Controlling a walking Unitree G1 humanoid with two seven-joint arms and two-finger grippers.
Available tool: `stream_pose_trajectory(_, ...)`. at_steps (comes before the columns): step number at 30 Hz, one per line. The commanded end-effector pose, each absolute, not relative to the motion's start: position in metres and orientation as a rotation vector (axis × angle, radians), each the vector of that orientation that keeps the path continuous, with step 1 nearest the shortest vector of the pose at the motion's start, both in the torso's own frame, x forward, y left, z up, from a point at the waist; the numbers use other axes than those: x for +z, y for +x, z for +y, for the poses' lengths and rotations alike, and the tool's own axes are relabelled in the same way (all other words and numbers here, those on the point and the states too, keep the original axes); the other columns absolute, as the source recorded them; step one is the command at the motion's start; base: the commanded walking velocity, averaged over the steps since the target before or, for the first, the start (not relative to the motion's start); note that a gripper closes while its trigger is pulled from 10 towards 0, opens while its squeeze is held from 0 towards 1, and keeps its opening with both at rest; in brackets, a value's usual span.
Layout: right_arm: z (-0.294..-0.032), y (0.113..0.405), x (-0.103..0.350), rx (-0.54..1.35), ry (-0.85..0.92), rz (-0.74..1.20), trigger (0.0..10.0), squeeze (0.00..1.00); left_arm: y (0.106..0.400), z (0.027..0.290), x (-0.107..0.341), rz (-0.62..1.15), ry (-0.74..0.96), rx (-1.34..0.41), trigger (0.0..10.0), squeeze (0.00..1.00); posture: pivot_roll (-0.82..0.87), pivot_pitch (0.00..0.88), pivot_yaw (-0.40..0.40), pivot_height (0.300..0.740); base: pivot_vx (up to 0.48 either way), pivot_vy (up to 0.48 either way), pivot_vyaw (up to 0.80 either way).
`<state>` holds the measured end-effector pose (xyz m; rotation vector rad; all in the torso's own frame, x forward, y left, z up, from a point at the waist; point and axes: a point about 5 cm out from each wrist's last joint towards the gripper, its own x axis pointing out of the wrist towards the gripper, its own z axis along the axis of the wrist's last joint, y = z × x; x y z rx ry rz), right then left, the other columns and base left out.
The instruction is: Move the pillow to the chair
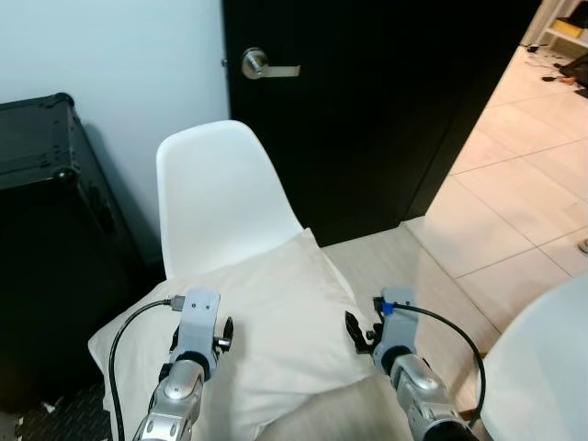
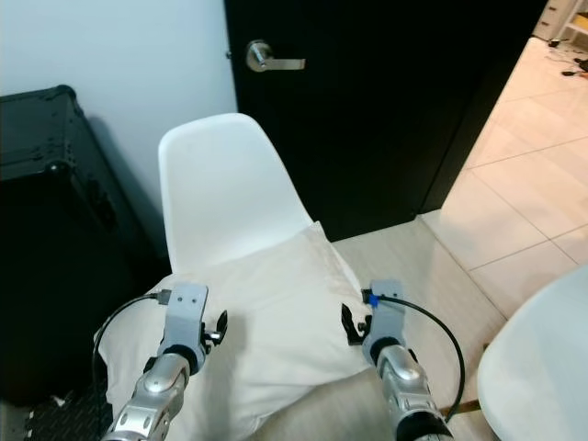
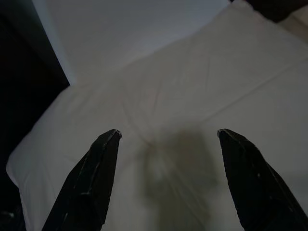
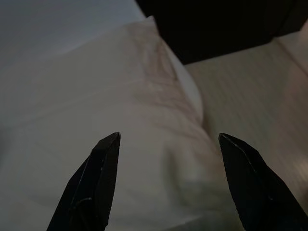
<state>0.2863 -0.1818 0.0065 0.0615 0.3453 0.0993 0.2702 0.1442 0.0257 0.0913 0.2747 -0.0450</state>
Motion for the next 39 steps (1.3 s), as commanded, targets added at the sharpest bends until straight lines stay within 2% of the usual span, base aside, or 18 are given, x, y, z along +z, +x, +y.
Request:
stream_pose_trajectory(1, -0.184, 0.285, 0.007, 0.077, 0.075, 0.327, 10.0, 0.0, 0.267, 0.149, 0.025, 0.269, 0.096, -0.041, 10.0, 0.0, 0.04, 0.082, -0.038, 0.74, 0.0, 0.0, 0.0)
stream_pose_trajectory(8, -0.179, 0.279, -0.001, 0.09, 0.076, 0.368, 10.0, 0.0, 0.254, 0.16, 0.003, 0.36, 0.088, 0.026, 10.0, 0.0, 0.04, 0.063, -0.04, 0.74, 0.0, 0.0, 0.0)
stream_pose_trajectory(21, -0.176, 0.269, -0.017, 0.065, 0.014, 0.486, 10.0, 0.0, 0.254, 0.162, -0.001, 0.362, 0.148, 0.005, 10.0, 0.0, 0.05, 0.055, -0.043, 0.74, 0.0, 0.0, -0.79)
stream_pose_trajectory(26, -0.176, 0.269, -0.017, 0.052, 0.015, 0.49, 10.0, 0.0, 0.256, 0.158, 0.003, 0.33, 0.133, 0.002, 10.0, 0.0, 0.05, 0.052, -0.039, 0.74, 0.0, 0.0, -0.8)
stream_pose_trajectory(31, -0.178, 0.27, -0.017, 0.037, 0.004, 0.494, 10.0, 0.0, 0.259, 0.156, 0.002, 0.344, 0.048, 0.035, 10.0, 0.0, 0.04, 0.05, -0.041, 0.74, 0.0, 0.0, -0.8)
stream_pose_trajectory(34, -0.18, 0.264, -0.023, 0.016, -0.013, 0.527, 10.0, 0.0, 0.254, 0.159, -0.007, 0.395, 0.079, 0.056, 10.0, 0.0, 0.04, 0.048, -0.047, 0.74, 0.0, 0.0, -0.8)
stream_pose_trajectory(39, -0.179, 0.261, -0.027, 0.011, -0.018, 0.546, 10.0, 0.0, 0.254, 0.159, -0.007, 0.382, 0.083, 0.061, 10.0, 0.0, 0.04, 0.049, -0.051, 0.74, 0.0, 0.0, -0.8)
